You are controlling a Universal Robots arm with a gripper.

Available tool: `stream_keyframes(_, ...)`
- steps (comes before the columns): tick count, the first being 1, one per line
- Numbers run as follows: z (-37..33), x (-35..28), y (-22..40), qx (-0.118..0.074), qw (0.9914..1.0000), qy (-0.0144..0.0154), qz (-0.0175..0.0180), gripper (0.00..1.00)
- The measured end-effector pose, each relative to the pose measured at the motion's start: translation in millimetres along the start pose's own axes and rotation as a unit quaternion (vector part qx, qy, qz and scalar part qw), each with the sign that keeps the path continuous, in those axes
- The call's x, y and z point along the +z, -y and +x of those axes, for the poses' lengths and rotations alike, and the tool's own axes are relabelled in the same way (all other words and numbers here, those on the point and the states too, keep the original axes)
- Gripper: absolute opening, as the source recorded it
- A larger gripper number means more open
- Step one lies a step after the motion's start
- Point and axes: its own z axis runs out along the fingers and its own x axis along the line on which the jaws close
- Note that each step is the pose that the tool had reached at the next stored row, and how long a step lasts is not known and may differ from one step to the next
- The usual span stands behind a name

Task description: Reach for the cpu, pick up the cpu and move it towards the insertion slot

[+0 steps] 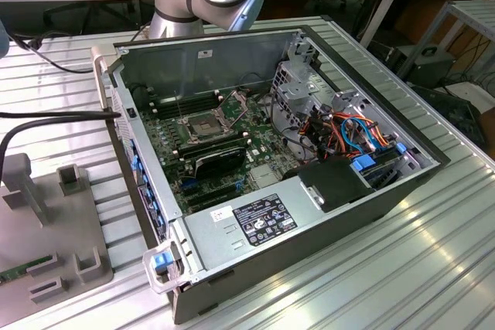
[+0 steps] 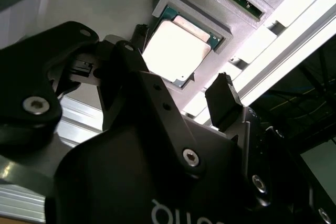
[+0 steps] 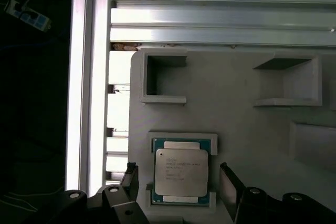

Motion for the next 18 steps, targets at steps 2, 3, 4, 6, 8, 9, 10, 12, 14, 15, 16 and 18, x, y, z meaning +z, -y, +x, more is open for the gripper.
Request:
stream_keyframes(2,-0.6,0.5,0.1,0.000,1.00000,0.0000,0.0000,0.72)
stream_keyframes(3,-0.7,0.7,0.1,0.000,1.00000,-0.0001,0.0001,0.72)
stream_keyframes(4,-0.8,1.0,0.1,0.000,1.00000,-0.0001,0.0000,0.72)
stream_keyframes(6,-1.2,1.8,0.2,0.000,1.00000,0.0000,0.0000,0.72)
stream_keyframes(8,-1.3,2.3,0.2,0.001,1.00000,0.0000,0.0000,0.72)
stream_keyframes(9,-1.5,2.6,0.2,0.001,1.00000,0.0001,0.0000,0.72)
stream_keyframes(10,-1.6,3.1,0.3,0.002,1.00000,0.0001,0.0000,0.72)
stream_keyframes(12,-1.6,3.5,0.3,0.002,1.00000,0.0001,0.0000,0.72)
stream_keyframes(14,-1.6,3.8,0.3,0.003,1.00000,0.0001,0.0000,0.72)
stream_keyframes(15,-1.6,4.0,0.3,0.003,1.00000,0.0002,-0.0001,0.72)
stream_keyframes(16,-1.6,4.0,0.3,0.003,1.00000,0.0001,0.0000,0.72)
stream_keyframes(18,-1.6,4.1,0.3,0.003,1.00000,0.0001,0.0000,0.72)
